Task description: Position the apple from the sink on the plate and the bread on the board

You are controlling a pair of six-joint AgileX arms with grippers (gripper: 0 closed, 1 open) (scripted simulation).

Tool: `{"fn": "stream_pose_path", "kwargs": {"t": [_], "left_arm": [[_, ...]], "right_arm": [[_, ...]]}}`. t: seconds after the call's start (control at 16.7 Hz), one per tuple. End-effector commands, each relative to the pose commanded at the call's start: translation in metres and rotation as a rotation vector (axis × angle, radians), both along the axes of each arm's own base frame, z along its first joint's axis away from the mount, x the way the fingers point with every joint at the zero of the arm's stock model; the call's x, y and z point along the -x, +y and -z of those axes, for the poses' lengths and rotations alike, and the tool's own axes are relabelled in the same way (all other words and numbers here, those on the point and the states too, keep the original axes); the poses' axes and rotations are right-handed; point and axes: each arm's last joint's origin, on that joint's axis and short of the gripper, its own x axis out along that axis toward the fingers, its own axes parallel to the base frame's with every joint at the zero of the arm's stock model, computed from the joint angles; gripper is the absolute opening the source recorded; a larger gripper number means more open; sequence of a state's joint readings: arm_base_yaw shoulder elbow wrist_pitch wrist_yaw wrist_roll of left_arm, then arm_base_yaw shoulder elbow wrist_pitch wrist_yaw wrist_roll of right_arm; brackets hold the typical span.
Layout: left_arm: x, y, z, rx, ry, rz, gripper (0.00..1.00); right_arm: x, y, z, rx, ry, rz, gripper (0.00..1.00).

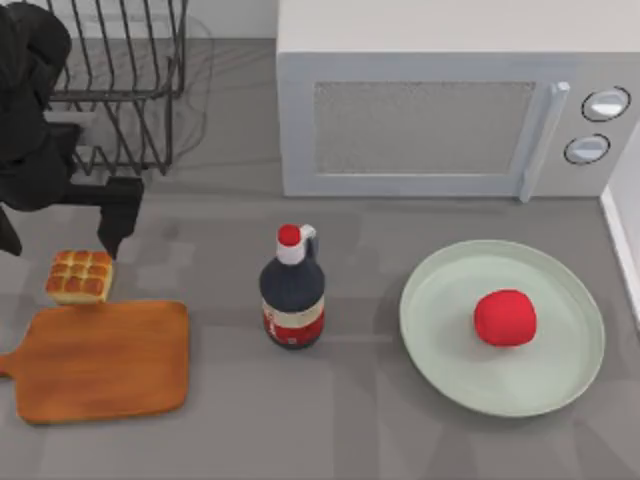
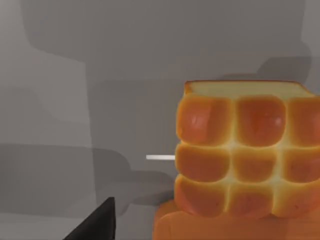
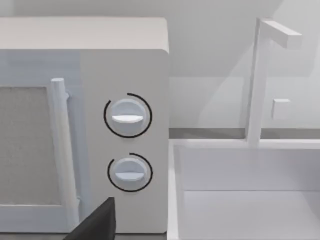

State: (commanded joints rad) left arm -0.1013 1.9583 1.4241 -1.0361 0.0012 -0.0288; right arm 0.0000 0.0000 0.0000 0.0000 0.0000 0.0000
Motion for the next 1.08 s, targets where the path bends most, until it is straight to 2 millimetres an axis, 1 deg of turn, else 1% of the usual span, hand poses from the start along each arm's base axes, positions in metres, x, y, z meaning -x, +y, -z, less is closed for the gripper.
{"fn": "stream_pose_path", "kwargs": {"t": [0.06,0.18,0.48,0.54,0.6,0.84,1.08], "left_arm": [[0.0,0.0,0.001,0.0,0.001,0.002,1.0],[-0.001,-0.001,0.012,0.0,0.005,0.006,1.0],[-0.002,-0.002,0.059,0.0,-0.003,0.005,1.0],[-0.001,-0.002,0.066,0.0,0.0,0.005,1.0],[0.0,-0.002,0.07,0.0,0.001,0.005,1.0],[0.0,-0.002,0.07,0.0,0.002,0.005,1.0],[0.0,-0.002,0.07,0.0,0.002,0.005,0.7]], "right_arm": [[0.0,0.0,0.0,0.0,0.0,0.0,1.0],[0.0,0.0,0.0,0.0,0.0,0.0,1.0],[0.0,0.0,0.0,0.0,0.0,0.0,1.0],[0.0,0.0,0.0,0.0,0.0,0.0,1.0],[0.0,0.0,0.0,0.0,0.0,0.0,1.0],[0.0,0.0,0.0,0.0,0.0,0.0,1.0],[0.0,0.0,0.0,0.0,0.0,0.0,1.0]]}}
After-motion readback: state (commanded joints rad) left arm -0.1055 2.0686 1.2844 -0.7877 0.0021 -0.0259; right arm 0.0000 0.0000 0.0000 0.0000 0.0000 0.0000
